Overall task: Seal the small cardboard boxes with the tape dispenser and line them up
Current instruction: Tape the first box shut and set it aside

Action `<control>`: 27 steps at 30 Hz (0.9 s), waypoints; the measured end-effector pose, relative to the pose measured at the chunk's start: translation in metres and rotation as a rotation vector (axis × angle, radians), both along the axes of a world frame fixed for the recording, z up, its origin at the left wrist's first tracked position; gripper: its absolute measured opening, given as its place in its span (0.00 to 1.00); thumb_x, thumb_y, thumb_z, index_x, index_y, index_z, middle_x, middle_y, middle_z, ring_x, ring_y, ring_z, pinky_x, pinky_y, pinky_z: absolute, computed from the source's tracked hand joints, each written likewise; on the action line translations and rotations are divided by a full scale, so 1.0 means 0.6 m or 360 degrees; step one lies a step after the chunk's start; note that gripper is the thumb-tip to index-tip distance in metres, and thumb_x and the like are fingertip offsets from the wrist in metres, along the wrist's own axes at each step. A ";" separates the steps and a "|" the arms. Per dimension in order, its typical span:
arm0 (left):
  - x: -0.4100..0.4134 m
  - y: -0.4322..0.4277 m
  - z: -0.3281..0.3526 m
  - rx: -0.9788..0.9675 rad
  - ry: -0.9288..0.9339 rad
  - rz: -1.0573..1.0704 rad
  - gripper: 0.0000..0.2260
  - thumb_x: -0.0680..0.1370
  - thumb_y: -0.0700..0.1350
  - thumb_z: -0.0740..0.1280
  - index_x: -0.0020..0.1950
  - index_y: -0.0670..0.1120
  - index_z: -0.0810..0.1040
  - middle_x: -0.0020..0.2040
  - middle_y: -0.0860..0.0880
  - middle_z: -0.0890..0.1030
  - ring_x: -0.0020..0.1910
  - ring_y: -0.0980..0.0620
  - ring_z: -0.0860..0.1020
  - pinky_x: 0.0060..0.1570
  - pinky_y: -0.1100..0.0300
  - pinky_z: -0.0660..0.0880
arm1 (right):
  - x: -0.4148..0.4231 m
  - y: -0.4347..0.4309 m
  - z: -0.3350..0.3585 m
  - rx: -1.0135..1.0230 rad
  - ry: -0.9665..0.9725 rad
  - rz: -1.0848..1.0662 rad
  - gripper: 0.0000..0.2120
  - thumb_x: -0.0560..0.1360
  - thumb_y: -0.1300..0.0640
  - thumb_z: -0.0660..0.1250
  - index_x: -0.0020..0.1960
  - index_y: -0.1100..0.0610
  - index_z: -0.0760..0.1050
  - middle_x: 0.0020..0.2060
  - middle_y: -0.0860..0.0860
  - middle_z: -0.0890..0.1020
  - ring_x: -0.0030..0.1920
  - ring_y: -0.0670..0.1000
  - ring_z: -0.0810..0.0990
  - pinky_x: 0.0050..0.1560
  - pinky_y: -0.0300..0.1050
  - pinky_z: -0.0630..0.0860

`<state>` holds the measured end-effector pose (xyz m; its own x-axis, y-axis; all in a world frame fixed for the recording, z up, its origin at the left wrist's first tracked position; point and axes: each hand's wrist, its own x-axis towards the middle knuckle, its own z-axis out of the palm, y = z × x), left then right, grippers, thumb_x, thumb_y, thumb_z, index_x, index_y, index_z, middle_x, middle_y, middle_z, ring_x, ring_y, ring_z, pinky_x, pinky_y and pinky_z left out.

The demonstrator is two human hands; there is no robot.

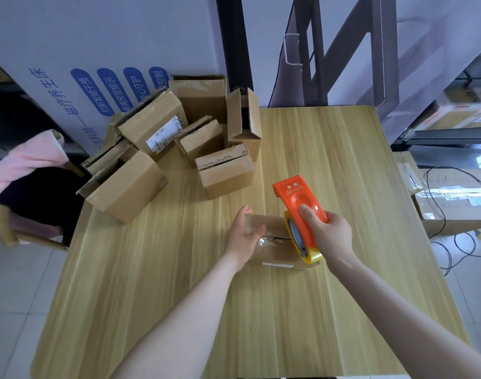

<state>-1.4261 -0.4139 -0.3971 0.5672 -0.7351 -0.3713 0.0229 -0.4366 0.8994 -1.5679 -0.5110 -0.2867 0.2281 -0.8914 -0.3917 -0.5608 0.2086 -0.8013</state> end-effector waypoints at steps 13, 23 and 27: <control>0.002 0.005 -0.011 0.0040 0.0463 0.0124 0.13 0.74 0.59 0.67 0.56 0.70 0.70 0.65 0.51 0.73 0.61 0.48 0.75 0.63 0.46 0.73 | -0.004 0.010 -0.005 -0.0043 -0.0008 -0.0049 0.20 0.73 0.42 0.68 0.41 0.60 0.79 0.37 0.57 0.84 0.40 0.56 0.83 0.44 0.55 0.80; -0.145 0.058 -0.003 -0.0077 0.0287 0.1163 0.22 0.80 0.46 0.65 0.71 0.43 0.65 0.62 0.50 0.73 0.62 0.48 0.74 0.61 0.57 0.70 | -0.010 0.023 0.012 0.0038 -0.0144 0.0045 0.14 0.73 0.45 0.70 0.39 0.56 0.78 0.36 0.56 0.84 0.37 0.53 0.82 0.42 0.51 0.80; -0.137 0.060 0.020 0.0170 -0.0224 0.1154 0.30 0.76 0.41 0.69 0.75 0.38 0.61 0.72 0.43 0.67 0.71 0.45 0.65 0.69 0.58 0.61 | -0.039 0.022 0.032 0.0010 -0.0230 -0.0053 0.16 0.74 0.48 0.70 0.43 0.62 0.80 0.36 0.62 0.83 0.32 0.55 0.81 0.32 0.50 0.80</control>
<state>-1.5085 -0.3778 -0.3849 0.9435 -0.1226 -0.3079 0.2261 -0.4412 0.8685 -1.5912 -0.4978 -0.2677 0.2528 -0.8970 -0.3626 -0.4322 0.2307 -0.8718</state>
